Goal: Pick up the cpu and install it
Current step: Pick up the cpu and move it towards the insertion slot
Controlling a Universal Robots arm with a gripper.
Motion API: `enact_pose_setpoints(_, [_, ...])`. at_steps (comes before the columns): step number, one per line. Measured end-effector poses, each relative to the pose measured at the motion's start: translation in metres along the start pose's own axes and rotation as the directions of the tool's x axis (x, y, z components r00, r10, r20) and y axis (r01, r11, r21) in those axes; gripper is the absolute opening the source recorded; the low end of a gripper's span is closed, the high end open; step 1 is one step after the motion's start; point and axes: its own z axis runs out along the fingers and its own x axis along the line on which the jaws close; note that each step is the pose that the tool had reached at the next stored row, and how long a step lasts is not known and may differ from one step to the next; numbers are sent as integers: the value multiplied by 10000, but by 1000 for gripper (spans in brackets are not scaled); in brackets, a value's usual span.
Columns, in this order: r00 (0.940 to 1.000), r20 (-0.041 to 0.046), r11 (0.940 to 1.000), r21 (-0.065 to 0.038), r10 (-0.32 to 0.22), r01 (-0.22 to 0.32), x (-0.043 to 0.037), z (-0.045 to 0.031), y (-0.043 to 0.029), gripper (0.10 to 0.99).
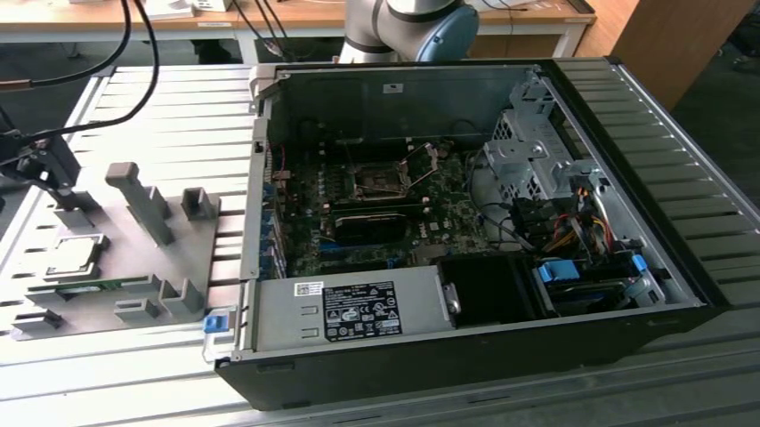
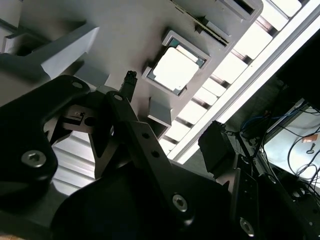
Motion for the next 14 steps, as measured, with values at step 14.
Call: enact_pose_setpoints(14, [10000, -3, 10000, -2, 99, -99, 47, 100, -4, 776])
